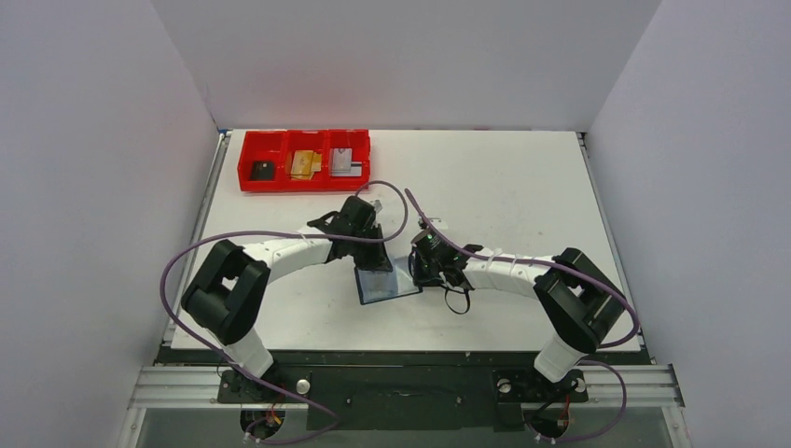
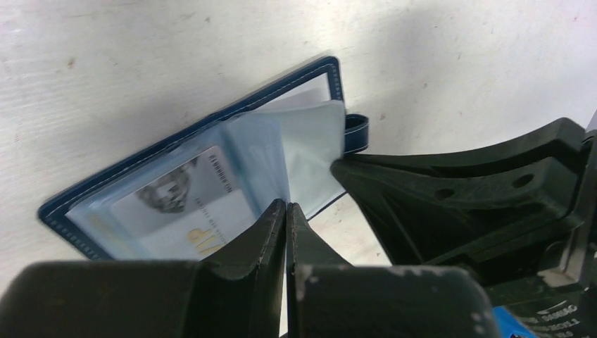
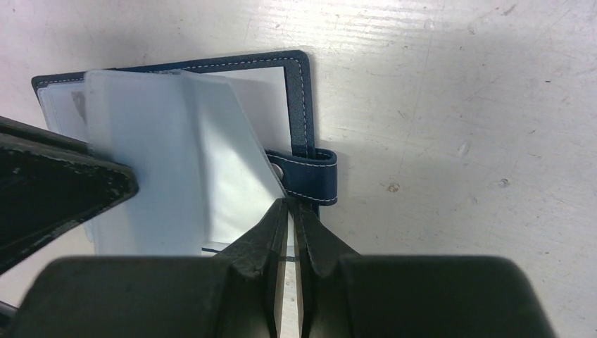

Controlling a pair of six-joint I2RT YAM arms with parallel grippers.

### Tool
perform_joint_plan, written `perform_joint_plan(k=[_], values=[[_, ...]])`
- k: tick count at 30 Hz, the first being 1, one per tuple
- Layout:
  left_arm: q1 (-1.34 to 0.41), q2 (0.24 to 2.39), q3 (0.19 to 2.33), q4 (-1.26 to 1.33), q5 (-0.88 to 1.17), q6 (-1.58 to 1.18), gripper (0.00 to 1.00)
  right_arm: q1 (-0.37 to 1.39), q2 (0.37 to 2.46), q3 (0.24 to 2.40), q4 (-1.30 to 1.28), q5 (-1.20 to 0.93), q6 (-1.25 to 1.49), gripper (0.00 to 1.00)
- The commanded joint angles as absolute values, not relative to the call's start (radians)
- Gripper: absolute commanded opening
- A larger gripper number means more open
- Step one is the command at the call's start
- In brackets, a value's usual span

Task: Take the credit cards out of the card holder
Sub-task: Remove the credit card from the card holder.

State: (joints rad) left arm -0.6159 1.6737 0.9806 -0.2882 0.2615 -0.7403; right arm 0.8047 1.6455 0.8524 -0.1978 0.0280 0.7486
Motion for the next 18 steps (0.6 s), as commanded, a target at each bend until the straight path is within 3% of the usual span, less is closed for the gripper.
perform_joint_plan(k=[1, 11, 18], values=[[-0.645, 1.714, 1.051, -0.270, 0.270, -0.740, 0.00, 0.807, 1.670, 0.824, -0.161, 0.011, 0.762, 0.04], [-0.658, 1.769, 1.086, -0.258, 0.272, -0.745, 0.00, 0.808, 1.658, 0.830, -0.158, 0.009, 0.772, 0.04], [-0.665, 1.776, 1.104, -0.251, 0.264, -0.742, 0.17, 0.808, 1.596, 0.855, -0.217, 0.022, 0.773, 0.04]])
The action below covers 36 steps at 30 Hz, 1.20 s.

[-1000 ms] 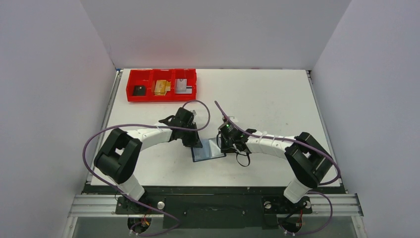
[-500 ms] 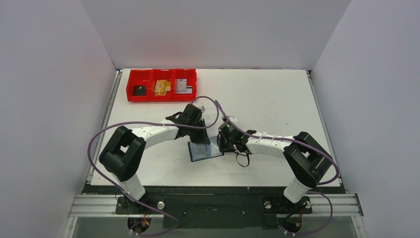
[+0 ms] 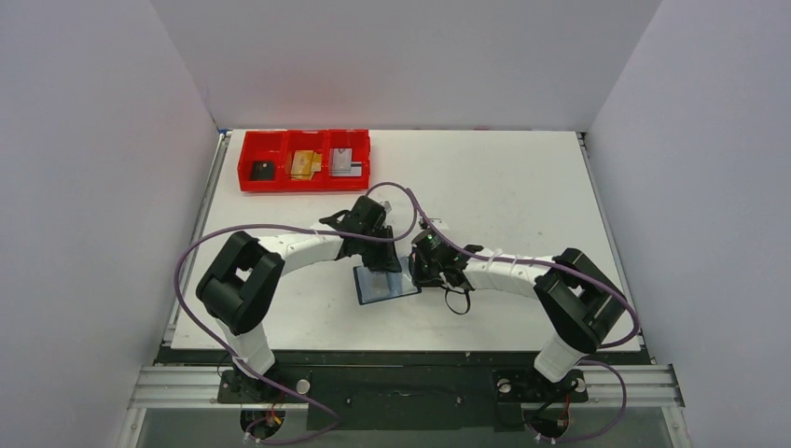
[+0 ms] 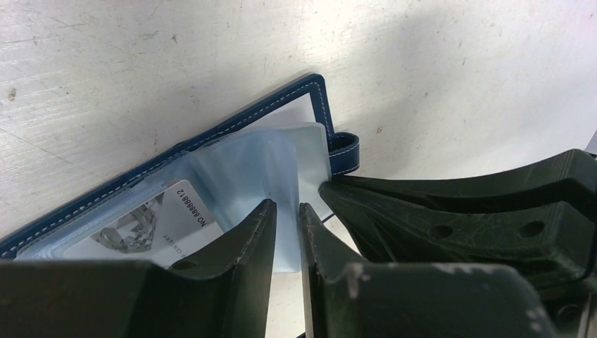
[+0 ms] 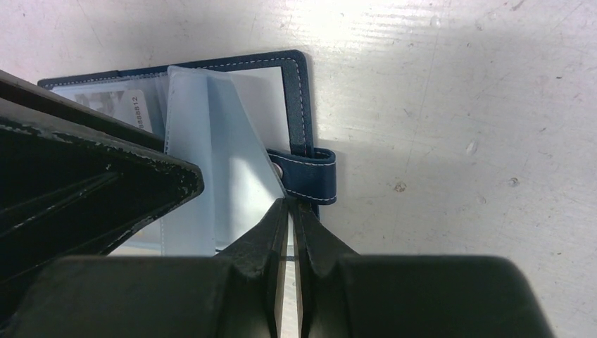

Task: Take the credit cards out of the card holder
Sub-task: Remove the credit card from the card holder.

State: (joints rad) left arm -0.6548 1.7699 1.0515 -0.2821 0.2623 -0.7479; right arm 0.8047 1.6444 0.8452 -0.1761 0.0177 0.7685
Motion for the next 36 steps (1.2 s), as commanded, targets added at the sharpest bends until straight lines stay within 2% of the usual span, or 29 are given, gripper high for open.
perform_joint_plan(k=[1, 9, 19, 36], values=[[-0.665, 1.776, 1.106, -0.252, 0.261, -0.740, 0.18, 0.808, 1.586, 0.859, -0.226, 0.032, 0.771, 0.05], [-0.674, 1.785, 1.126, -0.245, 0.268, -0.729, 0.32, 0.810, 1.481, 0.912, -0.339, 0.095, 0.761, 0.13], [-0.701, 1.781, 1.152, -0.239, 0.279, -0.720, 0.51, 0.808, 1.410, 0.939, -0.403, 0.145, 0.759, 0.14], [-0.706, 1.819, 1.172, -0.170, 0.381, -0.767, 0.54, 0.796, 1.278, 0.892, -0.408, 0.193, 0.782, 0.14]])
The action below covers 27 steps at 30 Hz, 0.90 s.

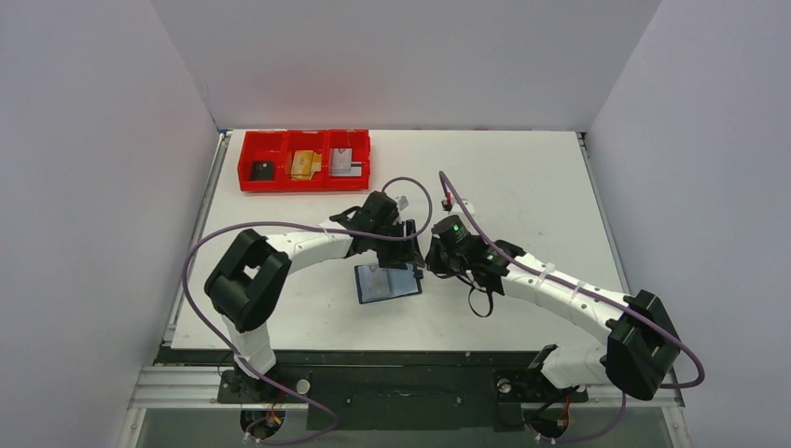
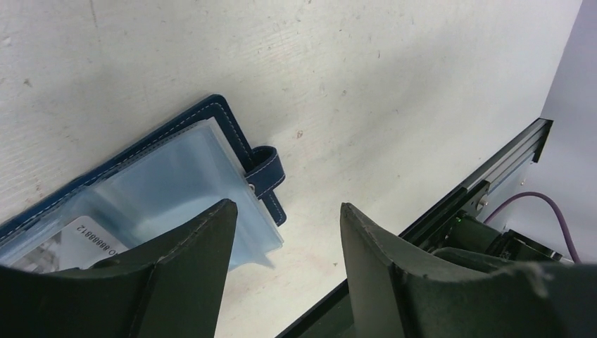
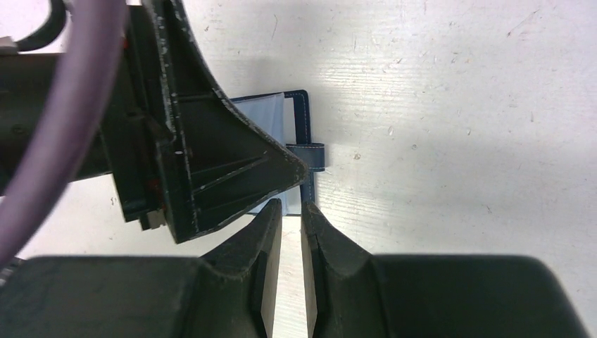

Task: Take the credit cards out of the card holder
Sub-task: Remove the credit card from the card holder.

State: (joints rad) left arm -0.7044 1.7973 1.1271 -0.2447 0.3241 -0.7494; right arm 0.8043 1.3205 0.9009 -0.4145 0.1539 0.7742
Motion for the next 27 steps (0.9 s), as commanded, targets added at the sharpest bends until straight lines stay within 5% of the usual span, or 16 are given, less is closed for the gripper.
perform_joint_plan(k=[1, 20, 27], values=[[-0.706, 1.819, 1.174, -0.167, 0.386, -0.768, 0.54, 0.796, 1.272, 0.890, -0.409, 0.193, 0.782, 0.14], [-0.645, 1.775, 1.194, -0.166, 0.421, -0.730, 0.56, 0.796, 1.268, 0.907, -0.423, 0.173, 0.773, 0.14], [-0.611, 1.667, 1.181, -0.268, 0.282, -0.711, 0.57, 0.801, 1.304, 0.952, -0.423, 0.133, 0.753, 0.21]])
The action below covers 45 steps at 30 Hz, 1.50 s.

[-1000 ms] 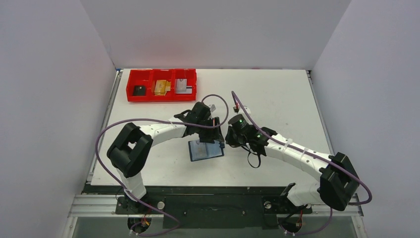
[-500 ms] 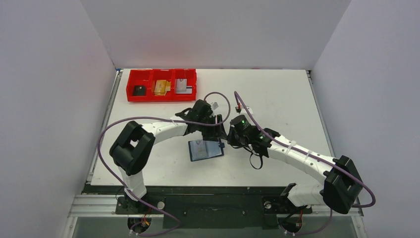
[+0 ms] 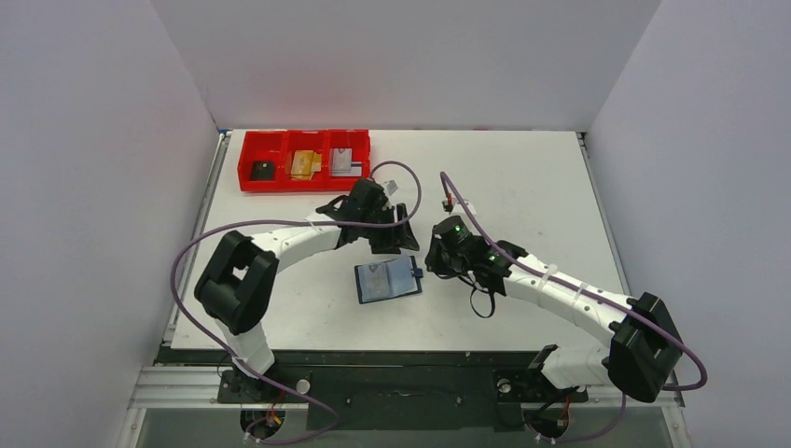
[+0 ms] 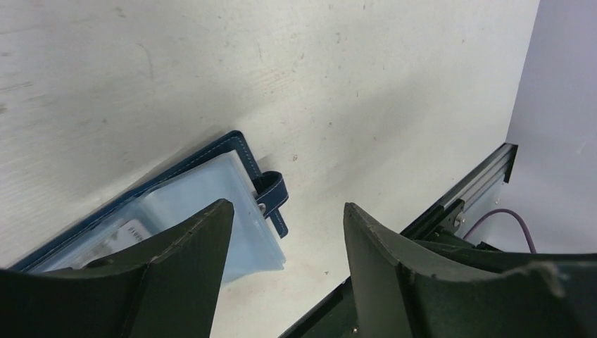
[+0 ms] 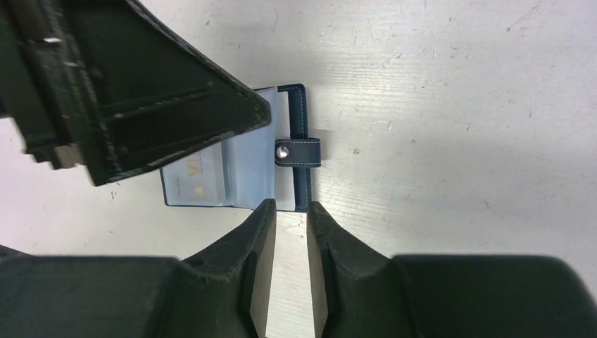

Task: Take the credit cards out of the card holder
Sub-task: Remove the credit card from the card holder.

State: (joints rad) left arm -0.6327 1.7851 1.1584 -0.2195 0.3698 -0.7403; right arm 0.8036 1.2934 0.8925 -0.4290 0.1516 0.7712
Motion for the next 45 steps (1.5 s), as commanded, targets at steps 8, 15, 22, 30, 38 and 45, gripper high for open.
perform_joint_plan(k=[8, 15, 22, 30, 38, 45], values=[[-0.551, 1.528, 1.033, -0.335, 0.170, -0.735, 0.55, 0.829, 1.423, 1.034, -0.369, 0.019, 0.751, 0.32], [-0.504, 1.466, 0.917, -0.347, 0.172, -0.739, 0.33, 0.832, 1.551, 1.051, -0.245, -0.130, 0.774, 0.31], [-0.502, 1.475, 0.867, -0.326, 0.173, -0.735, 0.10, 0.831, 1.679, 1.081, -0.194, -0.181, 0.783, 0.31], [-0.513, 1.549, 0.854, -0.284, 0.183, -0.732, 0.03, 0.815, 1.753, 1.054, -0.133, -0.202, 0.801, 0.29], [-0.535, 1.599, 0.855, -0.284, 0.157, -0.733, 0.01, 0.800, 1.785, 1.012, -0.083, -0.219, 0.815, 0.27], [-0.544, 1.629, 0.853, -0.295, 0.139, -0.746, 0.00, 0.785, 1.793, 0.959, -0.026, -0.249, 0.838, 0.24]])
